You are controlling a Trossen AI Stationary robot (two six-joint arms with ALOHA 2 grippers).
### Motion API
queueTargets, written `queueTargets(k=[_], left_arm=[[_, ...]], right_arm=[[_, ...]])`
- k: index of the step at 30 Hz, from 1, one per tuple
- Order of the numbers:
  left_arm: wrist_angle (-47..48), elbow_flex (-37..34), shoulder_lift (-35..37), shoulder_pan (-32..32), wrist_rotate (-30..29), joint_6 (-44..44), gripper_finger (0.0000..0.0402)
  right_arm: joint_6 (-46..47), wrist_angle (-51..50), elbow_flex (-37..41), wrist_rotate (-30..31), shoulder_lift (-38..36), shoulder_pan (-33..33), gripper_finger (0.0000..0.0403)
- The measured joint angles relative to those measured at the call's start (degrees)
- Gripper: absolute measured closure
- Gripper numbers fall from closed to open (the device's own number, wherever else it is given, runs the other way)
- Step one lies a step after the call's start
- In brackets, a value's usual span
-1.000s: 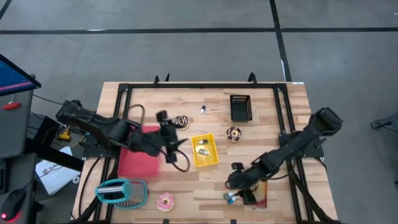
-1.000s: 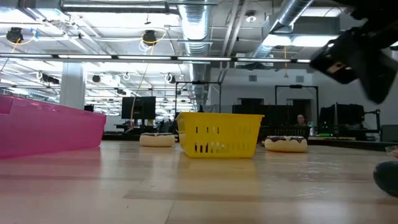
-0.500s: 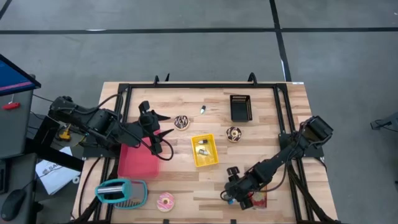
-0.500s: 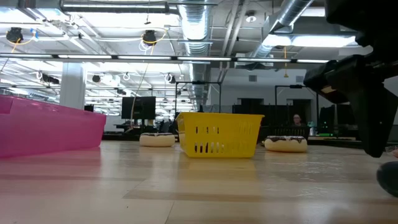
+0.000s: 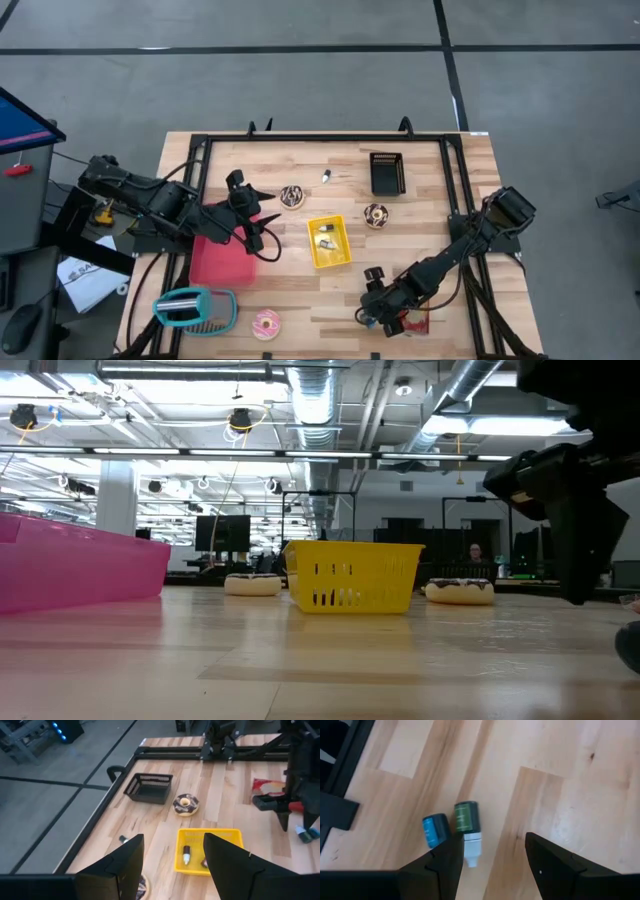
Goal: Pick & Place Food Item
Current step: Put the green food coloring bottle into the yellow bin
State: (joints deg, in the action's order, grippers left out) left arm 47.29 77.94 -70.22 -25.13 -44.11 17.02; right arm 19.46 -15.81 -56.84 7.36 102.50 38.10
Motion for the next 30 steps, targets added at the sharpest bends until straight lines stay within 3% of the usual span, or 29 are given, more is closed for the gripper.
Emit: queueTargets(k=[30], left_arm=[[-2.4,-0.12,0.0,-0.04,0.01,1.29,0.0202]], right_arm=[[-1.62,0.87,0.0,0.18,-0.13,0.51,0.02]])
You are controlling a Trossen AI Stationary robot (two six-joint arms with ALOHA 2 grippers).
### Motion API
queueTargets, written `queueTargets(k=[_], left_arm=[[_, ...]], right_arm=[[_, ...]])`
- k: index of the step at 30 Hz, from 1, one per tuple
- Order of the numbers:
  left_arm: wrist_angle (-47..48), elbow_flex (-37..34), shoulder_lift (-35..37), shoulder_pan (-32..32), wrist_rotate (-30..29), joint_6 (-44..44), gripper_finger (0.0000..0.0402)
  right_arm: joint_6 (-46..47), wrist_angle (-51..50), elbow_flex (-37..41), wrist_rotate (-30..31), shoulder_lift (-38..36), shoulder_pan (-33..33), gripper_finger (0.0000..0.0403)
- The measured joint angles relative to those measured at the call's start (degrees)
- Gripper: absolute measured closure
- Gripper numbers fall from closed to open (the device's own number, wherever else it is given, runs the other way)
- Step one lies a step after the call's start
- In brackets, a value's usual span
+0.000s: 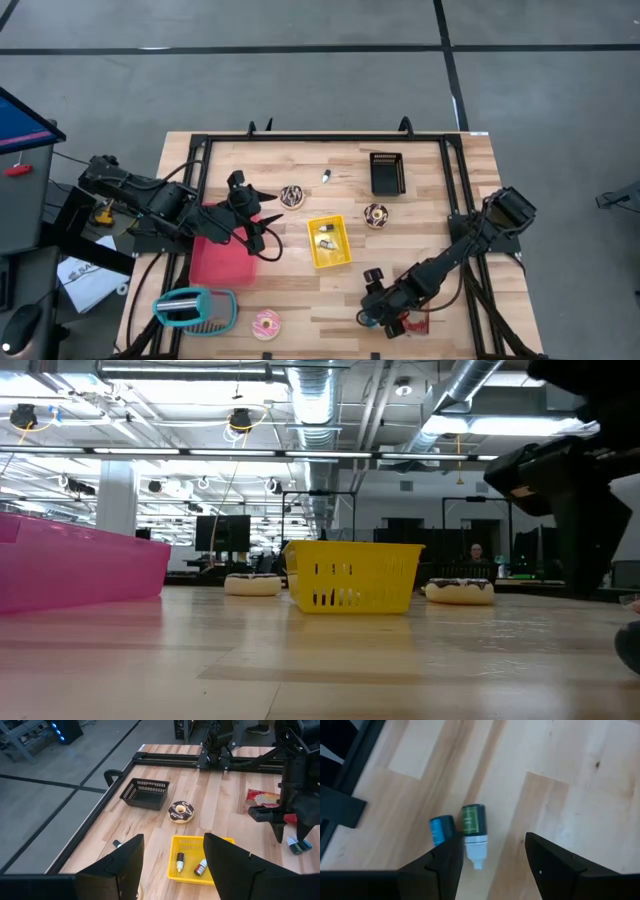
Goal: Pick & Place Food Item
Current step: Put the green food coloring bottle into the yellow bin
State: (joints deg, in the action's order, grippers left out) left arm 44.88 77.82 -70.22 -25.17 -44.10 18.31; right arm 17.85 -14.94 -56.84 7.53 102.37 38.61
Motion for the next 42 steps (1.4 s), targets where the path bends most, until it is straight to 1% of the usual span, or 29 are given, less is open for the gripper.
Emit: queueTargets(k=[6,12,18,21,26,29,33,39,42], left_arm=[[0.02,0.0,0.0,0.0,0.0,-0.26,0.0202],[0.04,0.0,0.0,0.0,0.0,-0.33,0.0202],[0.04,0.0,0.0,0.0,0.0,-0.44,0.0202],[0.04,0.0,0.0,0.0,0.0,-0.46,0.0202],[-0.08,0.0,0.0,0.0,0.0,-1.57,0.0202],[-0.38,0.0,0.0,0.0,0.0,-1.72,0.0202],[-0.39,0.0,0.0,0.0,0.0,-1.81,0.0202],[-0.42,0.0,0.0,0.0,0.0,-1.81,0.0202],[-0.44,0.0,0.0,0.0,0.0,-1.79,0.0202]], right_arm=[[-1.14,0.87,-0.72,1.63,0.0,1.35,0.02],[-1.76,0.41,-0.68,2.84,0.07,-0.07,0.02],[-2.18,0.33,0.21,1.47,0.02,-0.43,0.02],[-2.29,-3.19,-2.04,1.44,-1.28,-0.44,0.02],[-3.42,-3.06,-6.29,2.0,-3.94,-0.44,0.02],[-4.17,-1.73,-5.45,2.25,-2.27,-0.45,0.02],[-3.71,-2.94,-4.52,0.49,1.53,-0.53,0.02],[-4.73,-2.05,-4.74,0.3,1.96,0.04,0.02],[-3.61,-3.05,-4.77,0.13,0.63,-0.47,0.02]])
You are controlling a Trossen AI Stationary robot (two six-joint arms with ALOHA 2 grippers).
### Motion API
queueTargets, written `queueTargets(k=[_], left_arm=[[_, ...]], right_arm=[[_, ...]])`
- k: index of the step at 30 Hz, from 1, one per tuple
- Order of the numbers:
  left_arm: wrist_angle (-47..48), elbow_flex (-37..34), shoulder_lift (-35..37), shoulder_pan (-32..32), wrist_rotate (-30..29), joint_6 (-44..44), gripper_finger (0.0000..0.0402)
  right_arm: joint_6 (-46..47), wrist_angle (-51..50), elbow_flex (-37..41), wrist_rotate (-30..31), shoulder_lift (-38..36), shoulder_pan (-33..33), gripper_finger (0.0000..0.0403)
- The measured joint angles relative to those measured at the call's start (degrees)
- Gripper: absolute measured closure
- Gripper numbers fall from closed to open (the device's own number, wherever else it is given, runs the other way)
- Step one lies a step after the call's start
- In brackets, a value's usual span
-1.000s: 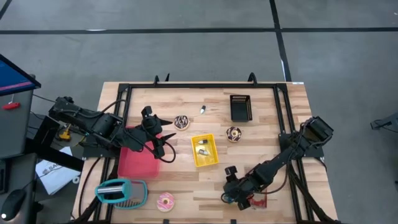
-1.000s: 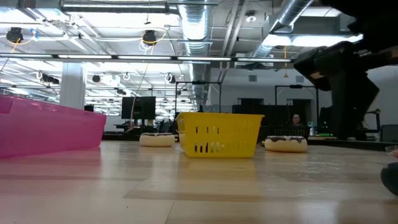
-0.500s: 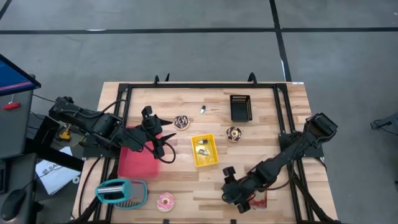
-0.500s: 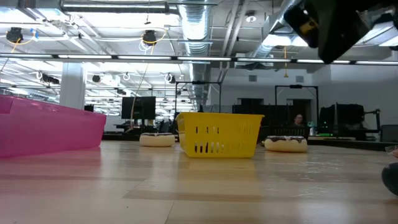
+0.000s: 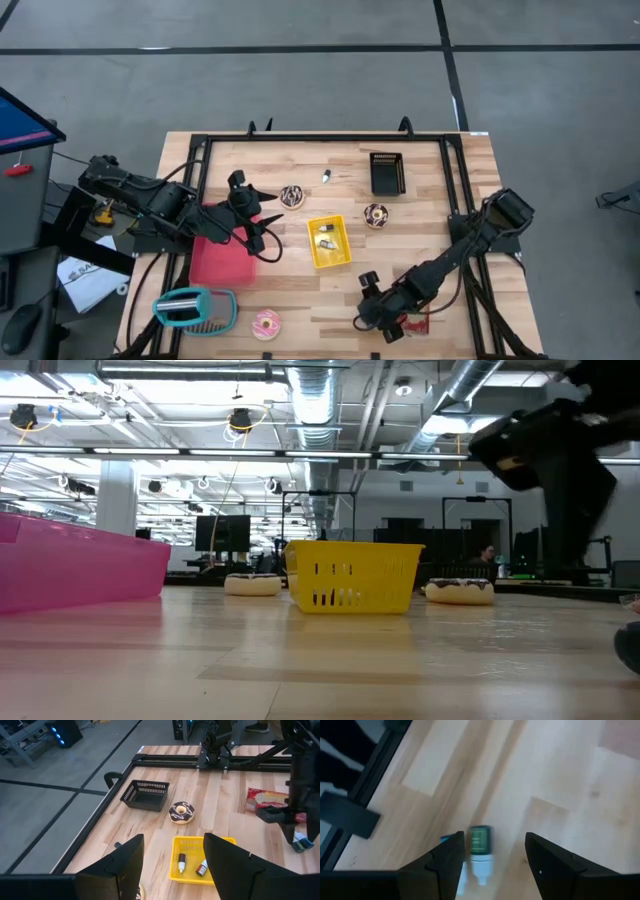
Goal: Pick & Place Food Item
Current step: Put the green food coloring bottle into the yellow bin
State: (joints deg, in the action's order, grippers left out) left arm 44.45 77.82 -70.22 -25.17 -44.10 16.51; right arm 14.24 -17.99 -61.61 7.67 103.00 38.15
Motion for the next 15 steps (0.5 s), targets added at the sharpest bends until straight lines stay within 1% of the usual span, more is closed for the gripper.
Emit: queueTargets(k=[5,9,15], left_arm=[[-0.55,0.0,0.0,0.0,0.0,0.0,0.0202],[-1.02,0.0,0.0,0.0,0.0,0.01,0.0202],[-1.42,0.0,0.0,-0.39,0.02,0.02,0.0202]], right_arm=[[0.45,0.66,-0.69,1.83,-1.54,0.31,0.02],[0.64,0.39,0.63,0.92,0.41,0.65,0.02],[0.48,2.57,0.79,0.12,3.75,1.27,0.02]])
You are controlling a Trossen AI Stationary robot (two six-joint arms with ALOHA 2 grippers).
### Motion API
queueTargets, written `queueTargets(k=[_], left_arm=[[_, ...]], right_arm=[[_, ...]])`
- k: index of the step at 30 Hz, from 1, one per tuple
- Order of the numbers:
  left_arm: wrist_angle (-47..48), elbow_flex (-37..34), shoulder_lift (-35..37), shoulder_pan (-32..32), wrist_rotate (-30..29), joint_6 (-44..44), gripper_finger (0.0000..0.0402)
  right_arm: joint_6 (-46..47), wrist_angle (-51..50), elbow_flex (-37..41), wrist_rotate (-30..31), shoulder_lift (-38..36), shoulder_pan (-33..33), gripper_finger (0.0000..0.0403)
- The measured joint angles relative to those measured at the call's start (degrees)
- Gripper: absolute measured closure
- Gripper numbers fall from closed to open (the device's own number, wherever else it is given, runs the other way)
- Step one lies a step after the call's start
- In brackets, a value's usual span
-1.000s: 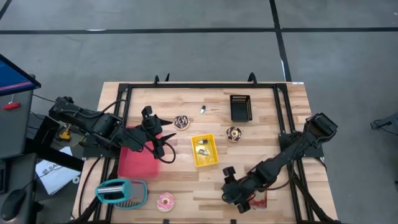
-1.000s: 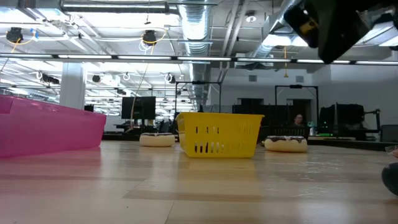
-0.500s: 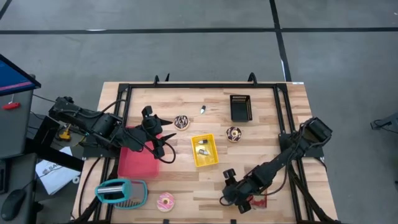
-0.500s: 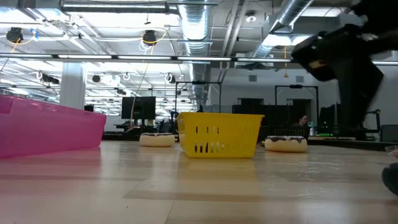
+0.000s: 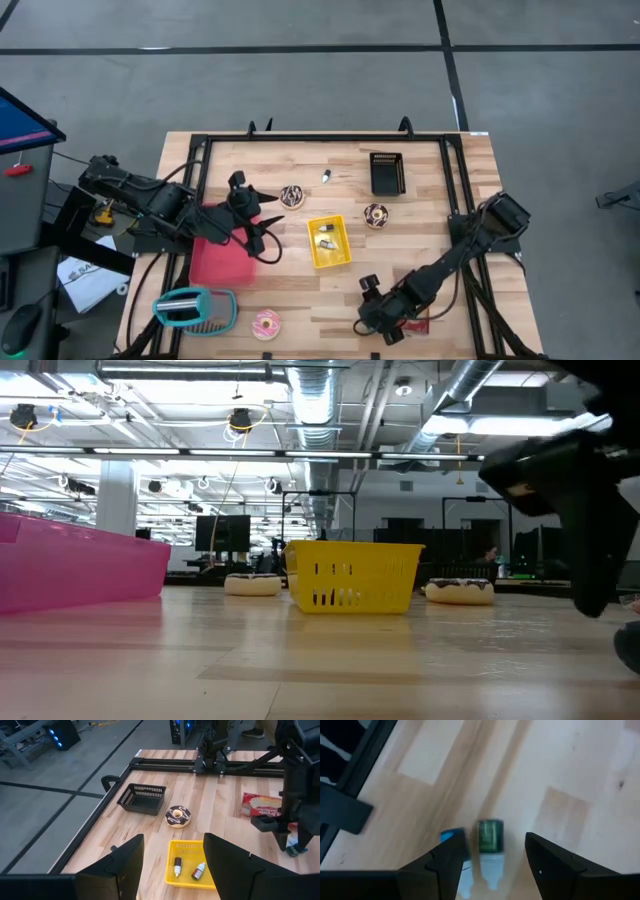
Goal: Pick & Place Food Item
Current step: Put the green food coloring bottle into the yellow bin
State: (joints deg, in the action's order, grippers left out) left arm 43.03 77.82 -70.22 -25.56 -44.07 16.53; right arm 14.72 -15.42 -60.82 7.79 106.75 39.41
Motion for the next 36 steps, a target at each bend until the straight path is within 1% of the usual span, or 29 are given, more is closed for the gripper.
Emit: queueTargets(k=[5,11,13,16,22,25,28,30,34,36], left_arm=[[-0.21,0.0,0.0,-0.35,-0.01,0.28,0.0202],[-0.77,0.0,0.0,-0.35,-0.02,0.42,0.0202],[-0.77,0.0,0.0,-0.35,-0.02,0.42,0.0202],[-0.79,0.0,0.0,-0.35,-0.02,0.44,0.0202],[-1.16,0.0,0.0,-0.35,-0.01,0.44,0.0202],[-1.16,0.0,0.0,-0.35,-0.02,0.44,0.0202],[-1.14,0.0,0.0,-0.35,-0.02,0.45,0.0202],[-1.13,0.0,0.0,-0.35,-0.02,0.44,0.0202],[-1.11,0.0,0.0,-0.35,-0.02,0.46,0.0202],[-1.14,0.0,0.0,-0.35,-0.02,0.46,0.0202]], right_arm=[[0.15,1.74,-0.16,-0.85,3.02,-0.04,0.02],[0.33,1.51,-0.22,0.76,3.82,0.35,0.0201],[0.33,1.47,-0.22,1.25,3.86,0.24,0.0207],[0.34,1.4,-0.22,1.52,3.88,0.05,0.0233],[0.04,1.31,-0.13,1.97,3.99,-0.04,0.0311],[-0.15,1.22,-0.36,1.88,3.93,-0.24,0.0335],[-1.39,0.34,-1.1,1.46,3.34,-1.15,0.0338],[-2.79,-0.99,-1.45,2.86,2.53,-2.46,0.0333],[-5.27,-1.98,-2.96,4.74,-0.11,-6.85,0.0321],[-7.51,-2.64,-3.74,4.74,-1.4,-9.4,0.032]])
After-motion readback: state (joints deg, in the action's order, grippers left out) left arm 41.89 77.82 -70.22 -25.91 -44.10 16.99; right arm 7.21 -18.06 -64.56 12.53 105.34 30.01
